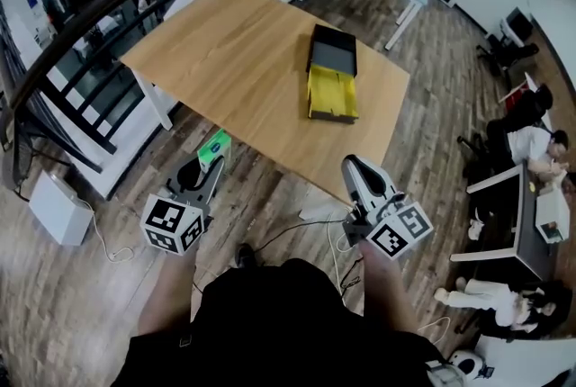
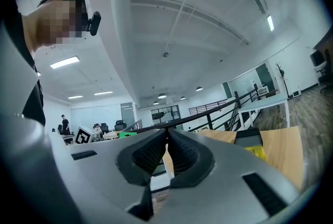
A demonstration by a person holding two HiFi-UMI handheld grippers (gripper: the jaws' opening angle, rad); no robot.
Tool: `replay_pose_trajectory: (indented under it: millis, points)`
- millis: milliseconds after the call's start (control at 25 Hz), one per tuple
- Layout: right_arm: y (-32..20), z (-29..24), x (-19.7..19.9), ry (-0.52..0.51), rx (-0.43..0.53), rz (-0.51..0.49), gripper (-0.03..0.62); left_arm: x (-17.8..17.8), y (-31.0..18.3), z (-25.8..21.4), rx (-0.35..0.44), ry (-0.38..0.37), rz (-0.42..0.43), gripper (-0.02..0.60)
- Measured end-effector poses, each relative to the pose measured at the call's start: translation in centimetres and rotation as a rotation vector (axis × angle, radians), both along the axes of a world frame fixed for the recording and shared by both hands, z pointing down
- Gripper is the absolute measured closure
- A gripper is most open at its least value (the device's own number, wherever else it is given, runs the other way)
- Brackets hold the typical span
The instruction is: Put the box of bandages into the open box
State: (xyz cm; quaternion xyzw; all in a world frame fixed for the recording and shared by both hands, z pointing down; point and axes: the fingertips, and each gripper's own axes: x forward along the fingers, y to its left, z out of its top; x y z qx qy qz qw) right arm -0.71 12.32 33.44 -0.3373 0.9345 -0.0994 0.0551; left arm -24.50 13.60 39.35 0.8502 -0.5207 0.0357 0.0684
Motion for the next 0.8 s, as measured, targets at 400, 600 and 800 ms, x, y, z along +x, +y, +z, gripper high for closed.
replay_pose_trajectory:
  millis: [400,600,800]
  points:
    - [-2.1,1.2,-1.5,-0.007,-0.028,0.026,0.555,-1.4,-2.3,1.1,-0.028,0.002,0.029,0.485]
    - [-3.7,1.6,-1.4,-0.017,-0.038,0.035,0.556,-1.5,-3.5,0.7,-0.018,-0.006,0.033,0.485]
    - [-5.5,1.2,-2.5,-0.024,-0.029,-0.005,0.556,-2.5,-4.8,0.8,-0.024,-0.007,-0.002,0.485]
